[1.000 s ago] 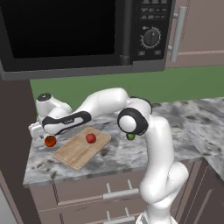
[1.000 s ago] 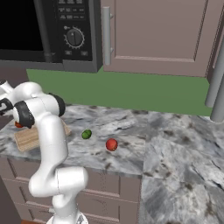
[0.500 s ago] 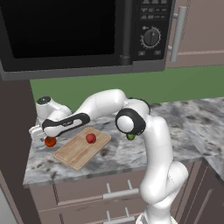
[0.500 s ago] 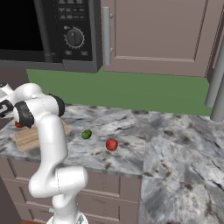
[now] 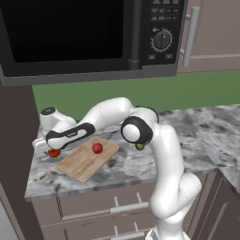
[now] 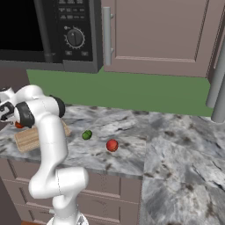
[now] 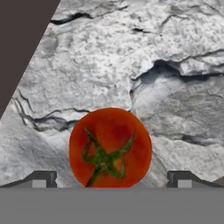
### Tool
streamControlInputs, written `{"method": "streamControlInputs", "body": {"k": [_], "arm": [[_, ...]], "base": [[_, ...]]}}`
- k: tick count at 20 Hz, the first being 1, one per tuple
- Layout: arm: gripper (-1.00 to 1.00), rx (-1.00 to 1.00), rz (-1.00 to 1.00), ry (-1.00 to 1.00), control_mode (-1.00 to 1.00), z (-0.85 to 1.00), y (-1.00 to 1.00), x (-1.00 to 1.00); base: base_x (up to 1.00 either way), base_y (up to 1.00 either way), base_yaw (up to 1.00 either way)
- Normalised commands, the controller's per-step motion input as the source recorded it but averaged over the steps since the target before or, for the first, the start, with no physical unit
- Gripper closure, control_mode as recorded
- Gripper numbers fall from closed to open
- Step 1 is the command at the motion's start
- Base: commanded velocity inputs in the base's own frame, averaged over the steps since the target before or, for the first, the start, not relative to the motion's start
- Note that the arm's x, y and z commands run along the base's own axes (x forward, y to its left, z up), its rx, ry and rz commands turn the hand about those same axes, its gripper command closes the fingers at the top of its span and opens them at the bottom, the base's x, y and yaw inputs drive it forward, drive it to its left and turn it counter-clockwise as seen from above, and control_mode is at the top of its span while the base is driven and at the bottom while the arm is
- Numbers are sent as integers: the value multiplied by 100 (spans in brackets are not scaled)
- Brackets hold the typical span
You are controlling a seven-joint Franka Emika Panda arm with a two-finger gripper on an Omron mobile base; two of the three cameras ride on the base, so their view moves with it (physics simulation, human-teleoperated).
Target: Place the avocado, onion, tomato, and bell pepper on the cutting board.
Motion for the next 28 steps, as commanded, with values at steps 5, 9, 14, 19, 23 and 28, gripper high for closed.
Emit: {"method": "streamControlInputs", "body": {"k": [5,9,14,19,23,28], "arm": [[-100,-2,0,6,-100,-23,4,18],[-100,-6,0,6,-100,-21,18,23],[100,-5,0,3,-100,-12,16,12],[100,0,0,0,-100,2,0,-14],[100,0,-4,0,-100,12,-16,-46],[100,0,-5,-2,-100,26,-43,-71]], "base": [[0,0,0],[0,0,0],[0,0,0],[0,0,0],[0,0,0],[0,0,0]]}}
